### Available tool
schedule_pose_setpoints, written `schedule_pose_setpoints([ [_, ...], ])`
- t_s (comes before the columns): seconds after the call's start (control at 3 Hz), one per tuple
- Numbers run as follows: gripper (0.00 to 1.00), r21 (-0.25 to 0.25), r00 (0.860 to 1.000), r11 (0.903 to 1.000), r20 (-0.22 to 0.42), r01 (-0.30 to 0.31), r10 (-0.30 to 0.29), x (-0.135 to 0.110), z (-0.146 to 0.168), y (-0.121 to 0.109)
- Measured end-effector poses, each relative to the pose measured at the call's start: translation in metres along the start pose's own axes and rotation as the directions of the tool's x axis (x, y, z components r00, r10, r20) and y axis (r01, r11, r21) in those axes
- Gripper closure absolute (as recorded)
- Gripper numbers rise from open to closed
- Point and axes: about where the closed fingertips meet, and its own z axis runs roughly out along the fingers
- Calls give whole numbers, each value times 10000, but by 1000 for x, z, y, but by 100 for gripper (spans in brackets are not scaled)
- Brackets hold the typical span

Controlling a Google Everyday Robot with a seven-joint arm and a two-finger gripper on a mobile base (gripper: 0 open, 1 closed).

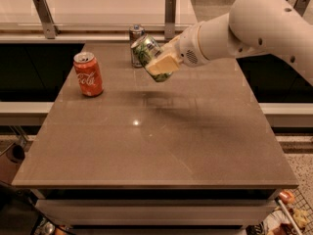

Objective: Place green can upright

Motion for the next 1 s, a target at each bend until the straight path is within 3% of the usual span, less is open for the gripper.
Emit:
schedule_pose_setpoints([
  [0.33, 100, -157, 9976, 9998, 681, -113, 123, 12, 13, -1],
  [1.0, 100, -20, 9774, 9994, 2087, -350, 347, 44, 25, -1],
])
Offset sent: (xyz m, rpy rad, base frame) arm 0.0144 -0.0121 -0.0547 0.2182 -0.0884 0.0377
